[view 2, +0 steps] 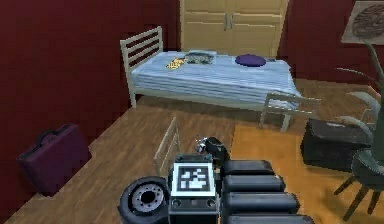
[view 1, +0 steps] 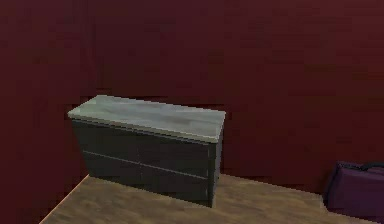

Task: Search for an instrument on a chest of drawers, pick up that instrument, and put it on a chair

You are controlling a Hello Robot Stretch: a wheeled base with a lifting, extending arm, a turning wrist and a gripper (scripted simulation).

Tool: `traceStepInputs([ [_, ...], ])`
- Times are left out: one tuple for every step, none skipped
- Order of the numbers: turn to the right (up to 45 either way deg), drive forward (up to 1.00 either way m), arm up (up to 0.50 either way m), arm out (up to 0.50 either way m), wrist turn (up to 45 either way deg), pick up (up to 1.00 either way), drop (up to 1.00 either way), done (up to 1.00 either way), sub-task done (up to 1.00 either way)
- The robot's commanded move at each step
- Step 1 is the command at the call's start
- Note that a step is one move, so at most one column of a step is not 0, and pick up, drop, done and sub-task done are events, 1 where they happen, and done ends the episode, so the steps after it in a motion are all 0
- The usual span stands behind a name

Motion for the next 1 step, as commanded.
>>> traceStepInputs([
  [12.0,0.00,0.00,0.00,0.0,0.00,0.00,0.00,0.00],
])
